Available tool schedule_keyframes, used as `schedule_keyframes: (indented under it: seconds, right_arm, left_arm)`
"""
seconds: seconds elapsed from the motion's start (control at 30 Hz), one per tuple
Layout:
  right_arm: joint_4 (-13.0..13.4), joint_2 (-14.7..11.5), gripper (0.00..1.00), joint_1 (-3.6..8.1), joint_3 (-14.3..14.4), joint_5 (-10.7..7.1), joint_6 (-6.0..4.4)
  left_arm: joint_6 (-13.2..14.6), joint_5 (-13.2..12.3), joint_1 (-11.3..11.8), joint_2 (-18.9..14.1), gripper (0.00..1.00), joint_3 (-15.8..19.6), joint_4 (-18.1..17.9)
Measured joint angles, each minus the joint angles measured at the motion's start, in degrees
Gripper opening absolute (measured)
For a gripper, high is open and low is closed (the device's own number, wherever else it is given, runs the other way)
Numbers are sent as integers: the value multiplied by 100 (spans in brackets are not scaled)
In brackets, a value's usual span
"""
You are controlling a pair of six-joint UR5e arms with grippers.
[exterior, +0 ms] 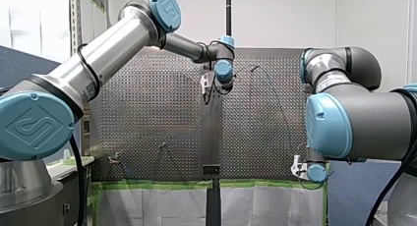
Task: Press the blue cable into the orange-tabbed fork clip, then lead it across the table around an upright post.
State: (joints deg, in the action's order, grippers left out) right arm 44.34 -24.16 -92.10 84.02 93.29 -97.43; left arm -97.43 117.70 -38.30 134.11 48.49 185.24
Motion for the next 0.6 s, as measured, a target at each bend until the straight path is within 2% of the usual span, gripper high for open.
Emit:
schedule_keyframes:
  seconds: [0.4, 0.6]
  right_arm:
    - [-13, 3, 0, -7, -20, -9, -7]
    - [-76, 3, 0, 20, -21, 11, -22]
  left_arm:
    - [-606, 11, -29, 1, 100, 0, 369]
    - [-939, 170, -47, -1, 100, -4, 454]
